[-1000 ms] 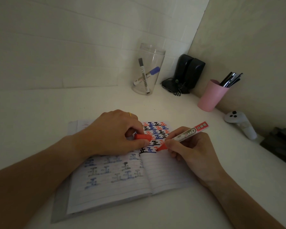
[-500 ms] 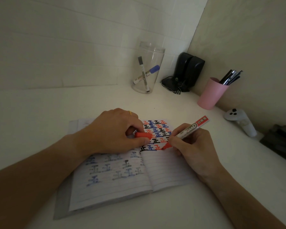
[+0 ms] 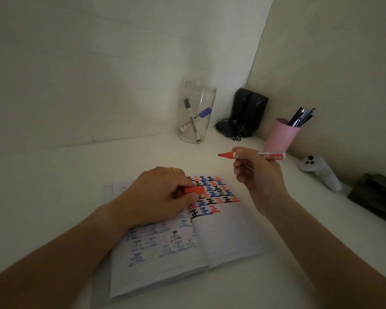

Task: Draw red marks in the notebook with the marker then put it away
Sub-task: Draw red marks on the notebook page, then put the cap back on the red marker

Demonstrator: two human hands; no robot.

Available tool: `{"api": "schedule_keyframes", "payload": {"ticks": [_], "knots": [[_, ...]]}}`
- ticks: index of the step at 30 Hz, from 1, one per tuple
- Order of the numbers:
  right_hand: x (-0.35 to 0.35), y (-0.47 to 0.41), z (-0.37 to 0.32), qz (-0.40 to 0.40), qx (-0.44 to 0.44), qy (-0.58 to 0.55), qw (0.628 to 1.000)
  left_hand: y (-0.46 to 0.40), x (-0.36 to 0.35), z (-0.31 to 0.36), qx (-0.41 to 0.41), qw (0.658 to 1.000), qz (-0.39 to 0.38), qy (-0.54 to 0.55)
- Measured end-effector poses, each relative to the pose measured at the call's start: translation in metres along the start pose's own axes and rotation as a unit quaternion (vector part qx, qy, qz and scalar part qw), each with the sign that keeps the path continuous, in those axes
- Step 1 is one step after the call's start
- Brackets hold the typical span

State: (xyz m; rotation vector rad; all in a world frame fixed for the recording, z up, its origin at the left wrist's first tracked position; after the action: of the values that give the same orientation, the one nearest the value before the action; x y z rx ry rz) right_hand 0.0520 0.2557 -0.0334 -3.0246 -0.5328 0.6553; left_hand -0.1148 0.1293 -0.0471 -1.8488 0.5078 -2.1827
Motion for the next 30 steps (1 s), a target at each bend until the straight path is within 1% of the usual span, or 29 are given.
{"api": "schedule_keyframes", "payload": {"ticks": [2, 4, 9, 11, 15, 18, 21, 24, 26, 30], "knots": [[-0.003, -0.001, 0.013, 0.001, -0.026, -0.071, 0.997, 0.000, 0.002, -0.001, 0.011, 1.000, 0.006, 0.010], [-0.003, -0.001, 0.026, -0.013, -0.046, -0.112, 0.993, 0.000, 0.005, -0.004, 0.029, 0.999, 0.015, 0.023], [0.004, -0.005, 0.030, -0.041, -0.026, -0.123, 0.991, -0.002, 0.010, -0.020, 0.090, 0.995, 0.050, -0.006], [0.004, -0.004, 0.028, -0.061, -0.013, -0.105, 0.993, -0.003, 0.011, -0.021, 0.102, 0.994, 0.049, -0.011], [-0.002, -0.001, 0.029, -0.106, 0.004, -0.063, 0.992, -0.003, 0.009, -0.020, 0.097, 0.995, 0.037, -0.010], [-0.002, -0.001, 0.029, -0.114, 0.012, -0.029, 0.993, -0.002, 0.011, -0.019, 0.093, 0.995, 0.042, -0.007], [-0.003, 0.002, 0.028, -0.119, 0.016, -0.018, 0.993, -0.002, 0.012, -0.018, 0.087, 0.995, 0.041, -0.006], [-0.009, 0.006, 0.030, -0.144, 0.010, -0.010, 0.989, -0.002, 0.013, -0.014, 0.069, 0.997, 0.038, -0.002], [-0.014, 0.008, 0.031, -0.163, -0.003, -0.025, 0.986, -0.002, 0.016, -0.010, 0.057, 0.997, 0.046, 0.009], [-0.018, 0.012, 0.030, -0.186, -0.033, -0.083, 0.978, 0.000, 0.031, -0.006, 0.045, 0.992, 0.107, 0.054]]}}
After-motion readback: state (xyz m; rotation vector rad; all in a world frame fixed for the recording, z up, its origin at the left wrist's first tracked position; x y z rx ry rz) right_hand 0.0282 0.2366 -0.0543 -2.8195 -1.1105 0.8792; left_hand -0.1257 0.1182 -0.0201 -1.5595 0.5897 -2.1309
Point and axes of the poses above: each hand's wrist, its own y-axis away from the middle knuckle, its own x-axis out of the back of the hand, z = x × y, the point moved 7 cm from there along -y, towards the middle knuckle, and after that the axes turned 13 degrees about -y, right-handed, at the moved point
